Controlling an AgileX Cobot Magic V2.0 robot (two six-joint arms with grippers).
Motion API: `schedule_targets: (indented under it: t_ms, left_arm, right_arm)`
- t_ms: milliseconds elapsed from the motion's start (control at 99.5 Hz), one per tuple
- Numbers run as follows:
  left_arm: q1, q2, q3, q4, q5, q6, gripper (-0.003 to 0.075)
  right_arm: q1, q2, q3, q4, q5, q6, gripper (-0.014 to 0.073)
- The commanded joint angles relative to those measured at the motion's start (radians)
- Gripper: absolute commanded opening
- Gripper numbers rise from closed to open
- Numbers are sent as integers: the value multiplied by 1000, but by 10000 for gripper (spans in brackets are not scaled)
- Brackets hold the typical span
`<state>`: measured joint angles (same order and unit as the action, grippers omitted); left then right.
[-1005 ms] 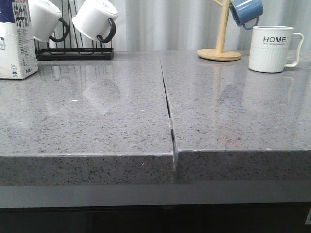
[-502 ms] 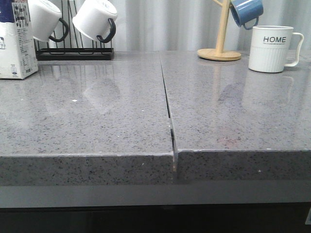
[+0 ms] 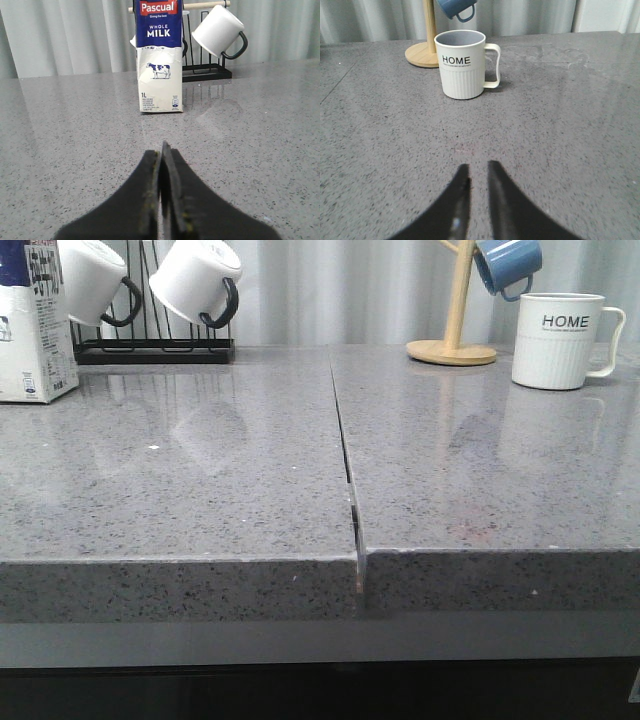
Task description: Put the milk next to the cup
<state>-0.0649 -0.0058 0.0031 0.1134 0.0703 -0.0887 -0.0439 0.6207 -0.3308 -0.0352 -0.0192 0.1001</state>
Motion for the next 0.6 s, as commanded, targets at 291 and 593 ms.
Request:
schedule_targets:
  t_ms: [291, 593]
  left_arm:
    - [2, -31, 38, -6, -87, -6, -21]
    - [2, -31, 38, -6, -87, -6, -21]
  right_arm:
    - [-5, 411, -93, 52, -462, -6, 379]
    - [-62, 711, -257, 52, -620, -8, 379]
